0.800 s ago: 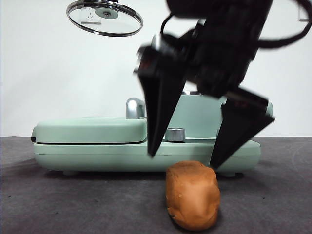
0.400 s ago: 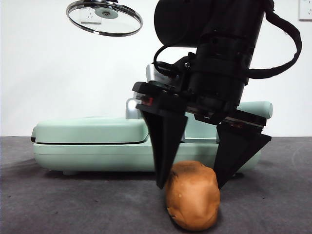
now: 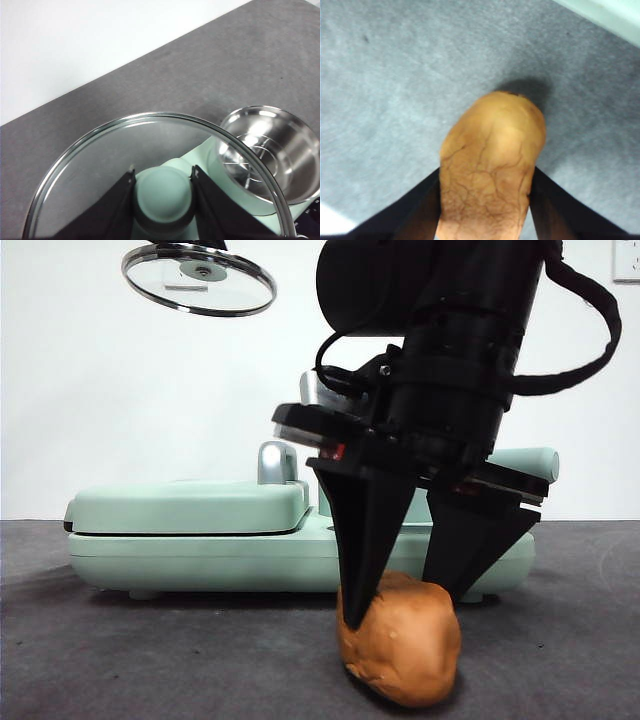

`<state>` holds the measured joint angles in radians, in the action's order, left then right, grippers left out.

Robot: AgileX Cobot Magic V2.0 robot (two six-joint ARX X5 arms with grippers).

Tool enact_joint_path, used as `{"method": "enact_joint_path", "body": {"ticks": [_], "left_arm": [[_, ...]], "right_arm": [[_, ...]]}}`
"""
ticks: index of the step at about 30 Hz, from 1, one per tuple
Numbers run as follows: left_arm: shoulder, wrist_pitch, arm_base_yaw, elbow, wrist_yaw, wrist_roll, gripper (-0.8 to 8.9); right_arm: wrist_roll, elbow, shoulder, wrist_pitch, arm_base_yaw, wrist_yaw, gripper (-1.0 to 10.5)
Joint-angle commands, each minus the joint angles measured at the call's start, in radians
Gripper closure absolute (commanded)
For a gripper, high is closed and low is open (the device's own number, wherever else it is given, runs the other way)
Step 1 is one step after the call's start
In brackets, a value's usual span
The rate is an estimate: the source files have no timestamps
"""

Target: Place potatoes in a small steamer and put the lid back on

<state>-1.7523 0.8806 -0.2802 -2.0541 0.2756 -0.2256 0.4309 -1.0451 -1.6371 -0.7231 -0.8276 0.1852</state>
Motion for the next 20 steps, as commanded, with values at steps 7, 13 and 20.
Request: {"method": "enact_joint_path", "body": {"ticks": [7,13,20], "left_arm": [[0.005,-0.035,0.034,-0.027,0.005,-0.015,7.96],[-0.008,-0.043,0.051,-0.023,0.006,0.008,7.97],[-0.019,-0.048,0.051,-0.023,0.007,0.010,7.97]], "right_arm": [[-0.078,-0.304,-0.022,-0.209,0.048,0.021,7.9],[-0.165,-0.547,-0.024,-0.327,0.123,-0.050,7.9],[-0.212,-0.752,-0.097,-0.378,0.253,-0.066,7.9]]}}
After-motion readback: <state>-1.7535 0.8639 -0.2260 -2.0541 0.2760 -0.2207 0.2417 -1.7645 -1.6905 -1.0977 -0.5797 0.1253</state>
